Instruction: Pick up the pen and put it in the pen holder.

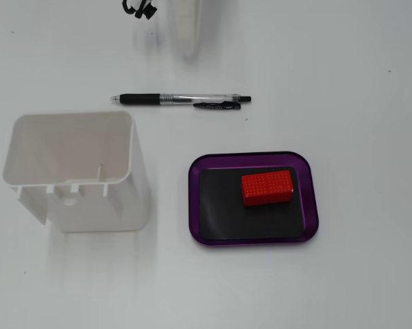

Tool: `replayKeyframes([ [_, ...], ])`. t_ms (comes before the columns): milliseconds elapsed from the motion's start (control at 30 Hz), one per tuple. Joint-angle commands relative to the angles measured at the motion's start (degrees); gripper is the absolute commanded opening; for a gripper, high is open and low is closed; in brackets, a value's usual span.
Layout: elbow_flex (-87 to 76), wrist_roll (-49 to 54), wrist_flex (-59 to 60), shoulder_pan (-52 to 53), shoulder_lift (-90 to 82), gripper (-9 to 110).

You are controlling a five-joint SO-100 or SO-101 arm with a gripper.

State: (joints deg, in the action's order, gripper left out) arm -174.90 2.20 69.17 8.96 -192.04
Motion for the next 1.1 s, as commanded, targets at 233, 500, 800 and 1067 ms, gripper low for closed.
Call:
replayKeyframes([
  [233,-0.1,-0.4,-0.7,-1.1,-3.3,0],
  [500,-0.2,0.5,-2.2,-0.4,-3.3,0],
  [800,9.1,7.9,-10.2,-0.3,-0.3,4],
  [1067,30.8,7.7,-9.4,-0.9,32.4,10],
])
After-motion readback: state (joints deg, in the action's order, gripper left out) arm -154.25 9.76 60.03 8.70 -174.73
